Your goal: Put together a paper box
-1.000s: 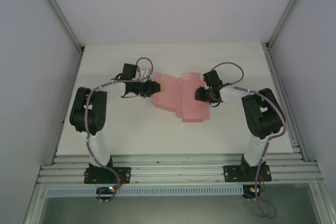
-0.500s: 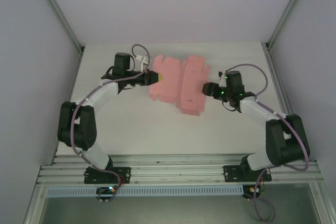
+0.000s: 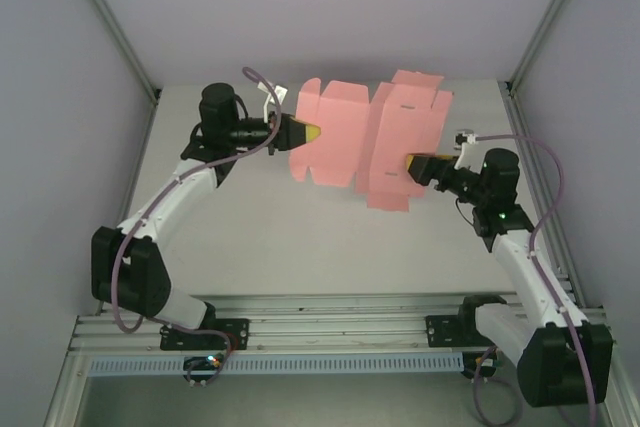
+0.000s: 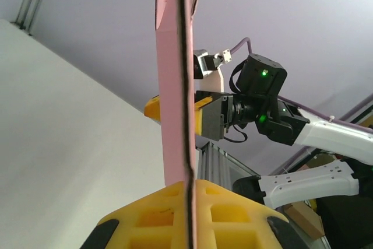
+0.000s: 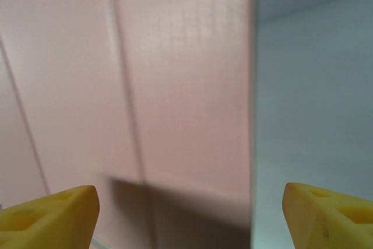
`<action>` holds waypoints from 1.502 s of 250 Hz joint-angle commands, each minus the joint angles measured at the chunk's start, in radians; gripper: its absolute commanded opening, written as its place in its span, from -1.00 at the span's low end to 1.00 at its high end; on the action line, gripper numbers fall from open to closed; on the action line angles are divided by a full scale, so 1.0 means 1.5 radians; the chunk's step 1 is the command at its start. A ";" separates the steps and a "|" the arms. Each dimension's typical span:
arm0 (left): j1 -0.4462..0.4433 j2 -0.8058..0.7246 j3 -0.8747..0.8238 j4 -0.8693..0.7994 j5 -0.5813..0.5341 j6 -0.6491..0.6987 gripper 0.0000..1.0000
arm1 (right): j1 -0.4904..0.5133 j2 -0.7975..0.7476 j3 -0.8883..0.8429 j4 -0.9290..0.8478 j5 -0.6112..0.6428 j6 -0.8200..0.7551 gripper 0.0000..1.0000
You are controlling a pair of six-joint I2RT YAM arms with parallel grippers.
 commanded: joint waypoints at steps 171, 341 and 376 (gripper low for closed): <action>-0.012 -0.123 0.006 -0.295 -0.265 0.200 0.16 | -0.006 -0.065 0.038 -0.056 -0.052 -0.057 -1.00; 0.004 -0.188 -0.128 -0.483 -0.709 0.170 1.00 | 0.246 0.227 0.205 -0.389 0.531 -0.516 -1.00; 0.005 -0.146 -0.097 -0.473 -0.661 0.173 1.00 | 0.323 0.287 0.179 -0.217 0.733 -0.748 -1.00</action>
